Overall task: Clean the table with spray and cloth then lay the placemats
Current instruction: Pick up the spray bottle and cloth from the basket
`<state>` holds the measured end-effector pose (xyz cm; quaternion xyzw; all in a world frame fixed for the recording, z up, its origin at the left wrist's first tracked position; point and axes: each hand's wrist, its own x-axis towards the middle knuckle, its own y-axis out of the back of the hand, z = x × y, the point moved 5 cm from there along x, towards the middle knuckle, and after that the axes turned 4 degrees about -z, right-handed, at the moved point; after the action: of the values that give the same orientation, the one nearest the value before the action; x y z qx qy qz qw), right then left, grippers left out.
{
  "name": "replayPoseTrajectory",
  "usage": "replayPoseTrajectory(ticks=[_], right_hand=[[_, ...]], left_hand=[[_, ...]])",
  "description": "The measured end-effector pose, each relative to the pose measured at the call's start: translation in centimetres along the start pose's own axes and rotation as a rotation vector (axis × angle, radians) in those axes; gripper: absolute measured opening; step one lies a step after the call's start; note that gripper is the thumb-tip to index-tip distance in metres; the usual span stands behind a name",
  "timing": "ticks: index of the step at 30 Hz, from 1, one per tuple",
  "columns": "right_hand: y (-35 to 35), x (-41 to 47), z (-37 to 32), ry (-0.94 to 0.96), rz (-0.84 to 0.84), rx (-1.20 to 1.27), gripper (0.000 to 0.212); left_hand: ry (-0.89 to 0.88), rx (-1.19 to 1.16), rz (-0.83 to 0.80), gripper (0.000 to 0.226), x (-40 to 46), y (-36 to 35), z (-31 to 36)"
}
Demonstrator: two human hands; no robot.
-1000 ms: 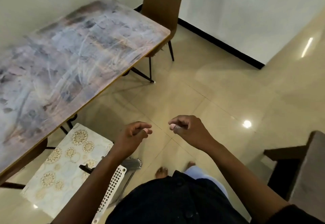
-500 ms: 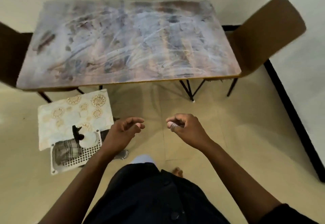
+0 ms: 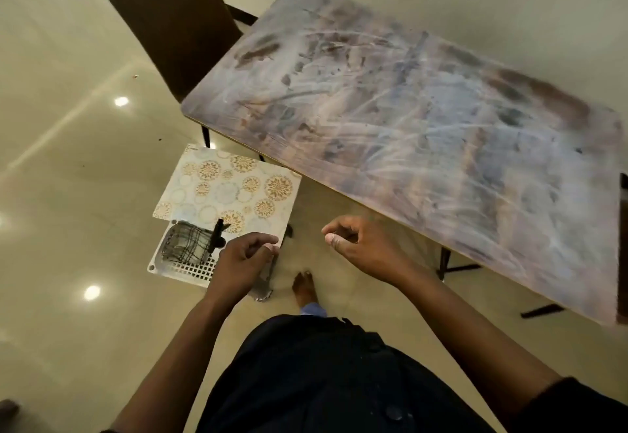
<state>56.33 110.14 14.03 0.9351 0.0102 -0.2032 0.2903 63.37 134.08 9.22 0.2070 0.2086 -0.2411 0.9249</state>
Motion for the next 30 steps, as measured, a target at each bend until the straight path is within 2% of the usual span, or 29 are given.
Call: replayPoseTrajectory(ticks=[11, 19, 24, 26, 30], right_hand=[[-2.4, 13.8, -5.1, 0.099, -0.298, -0.140, 0.018], [-9.2, 20.3, -3.9, 0.156, -0.550, -0.226, 0.016], [-13.9, 23.4, -2.5, 0.157, -0.628, -0.258, 0.030], [-16.0, 24.6, -2.1, 0.188, -0.628, -0.306, 0.042], [-20.2, 26.5, -1.2, 0.200, -0.612, -0.335, 0.064]], left_hand=[[0.102, -0.175, 0.184, 0.023, 3.5, 4.2, 0.6], [0.216, -0.382, 0.387, 0.026, 3.5, 4.4, -2.7], [0.269, -0.398, 0.592, 0.027, 4.2, 6.3, -5.6], [0.296, -0.403, 0.680, 0.018, 5.1, 7.8, -7.8], [0.363, -0.349, 0.761, 0.023, 7.5, 10.1, -12.8]])
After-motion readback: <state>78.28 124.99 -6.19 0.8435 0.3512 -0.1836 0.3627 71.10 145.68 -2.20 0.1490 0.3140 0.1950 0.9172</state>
